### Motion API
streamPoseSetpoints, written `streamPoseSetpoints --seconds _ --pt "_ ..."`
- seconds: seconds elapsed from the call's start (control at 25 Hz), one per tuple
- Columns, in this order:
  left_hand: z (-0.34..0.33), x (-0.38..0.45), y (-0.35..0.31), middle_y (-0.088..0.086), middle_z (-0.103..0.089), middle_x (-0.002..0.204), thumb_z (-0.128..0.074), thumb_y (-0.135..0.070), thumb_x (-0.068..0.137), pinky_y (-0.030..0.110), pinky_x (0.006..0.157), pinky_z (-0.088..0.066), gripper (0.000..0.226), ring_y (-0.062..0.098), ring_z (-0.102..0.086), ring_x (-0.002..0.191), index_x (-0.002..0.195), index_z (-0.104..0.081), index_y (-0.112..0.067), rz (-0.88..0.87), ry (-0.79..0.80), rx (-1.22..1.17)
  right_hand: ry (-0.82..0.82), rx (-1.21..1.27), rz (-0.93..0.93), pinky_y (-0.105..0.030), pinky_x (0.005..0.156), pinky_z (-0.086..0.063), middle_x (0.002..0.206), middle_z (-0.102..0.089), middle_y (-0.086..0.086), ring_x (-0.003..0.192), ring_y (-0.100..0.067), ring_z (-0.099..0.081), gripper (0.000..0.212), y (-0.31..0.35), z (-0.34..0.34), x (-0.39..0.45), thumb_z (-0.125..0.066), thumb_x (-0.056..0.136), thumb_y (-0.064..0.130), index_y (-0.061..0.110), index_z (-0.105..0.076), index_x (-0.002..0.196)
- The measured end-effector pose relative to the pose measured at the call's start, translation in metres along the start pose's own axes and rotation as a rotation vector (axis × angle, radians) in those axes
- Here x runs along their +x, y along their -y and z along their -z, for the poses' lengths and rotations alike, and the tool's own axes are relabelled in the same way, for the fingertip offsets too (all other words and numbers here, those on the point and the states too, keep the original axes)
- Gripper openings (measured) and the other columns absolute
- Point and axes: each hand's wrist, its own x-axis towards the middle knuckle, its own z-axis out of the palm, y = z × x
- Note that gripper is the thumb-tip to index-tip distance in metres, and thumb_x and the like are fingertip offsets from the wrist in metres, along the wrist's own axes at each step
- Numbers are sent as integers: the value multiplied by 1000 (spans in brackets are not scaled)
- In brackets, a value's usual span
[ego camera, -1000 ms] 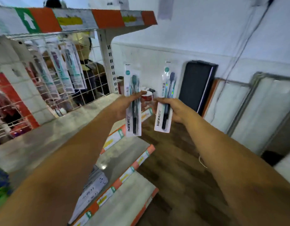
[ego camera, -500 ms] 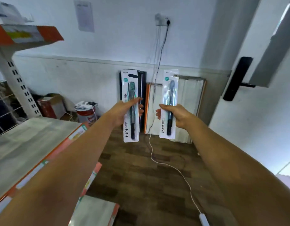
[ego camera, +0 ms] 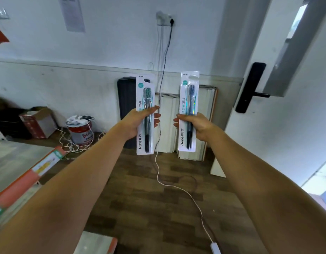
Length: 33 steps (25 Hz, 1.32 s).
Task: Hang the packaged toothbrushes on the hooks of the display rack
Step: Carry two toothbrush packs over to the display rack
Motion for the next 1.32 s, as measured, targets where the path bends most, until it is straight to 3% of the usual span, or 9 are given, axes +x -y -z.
streamPoseSetpoints --seconds 0.24,0.56,0.72,0.88,1.08,1.32 --pt "-3 70 -9 0 -73 71 -69 -22 82 30 68 -56 16 14 -68 66 92 -64 -11 -26 -3 19 53 -14 -14 -24 62 -59 69 -73 -1 63 -11 -70 5 2 9 60 -63 85 6 9 -62 89" --pt "29 184 -26 0 -70 71 -68 -22 82 27 63 -57 18 13 -67 66 95 -63 -12 -30 37 41 -16 11 21 -24 65 -59 78 -69 -8 70 -18 -66 8 13 9 172 -62 85 2 10 -61 87" --pt "41 247 -37 -1 -71 68 -68 -22 83 36 78 -54 14 17 -66 71 92 -64 -13 -11 22 44 -42 37 31 -24 63 -58 67 -71 -3 60 -13 -68 5 24 11 235 -62 85 3 7 -63 84" --pt "43 298 -38 -3 -71 65 -68 -23 83 36 77 -53 10 17 -65 72 88 -63 -14 -12 12 54 -18 -5 7 -32 78 -56 67 -72 -1 64 -14 -67 4 15 20 294 -64 84 5 9 -64 83" --pt "35 359 -35 -2 -70 66 -69 -20 82 30 67 -57 11 15 -65 67 86 -63 -11 -14 -21 20 34 12 -15 -26 62 -58 62 -71 -2 57 -13 -67 5 19 41 366 -62 85 2 6 -63 83" --pt "21 421 -48 -1 -70 68 -70 -23 70 29 66 -54 30 13 -67 64 95 -64 -8 -53 -88 -30 151 -52 -5 -28 67 -57 61 -70 -1 61 -15 -65 6 42 67 453 -64 83 3 7 -65 79"
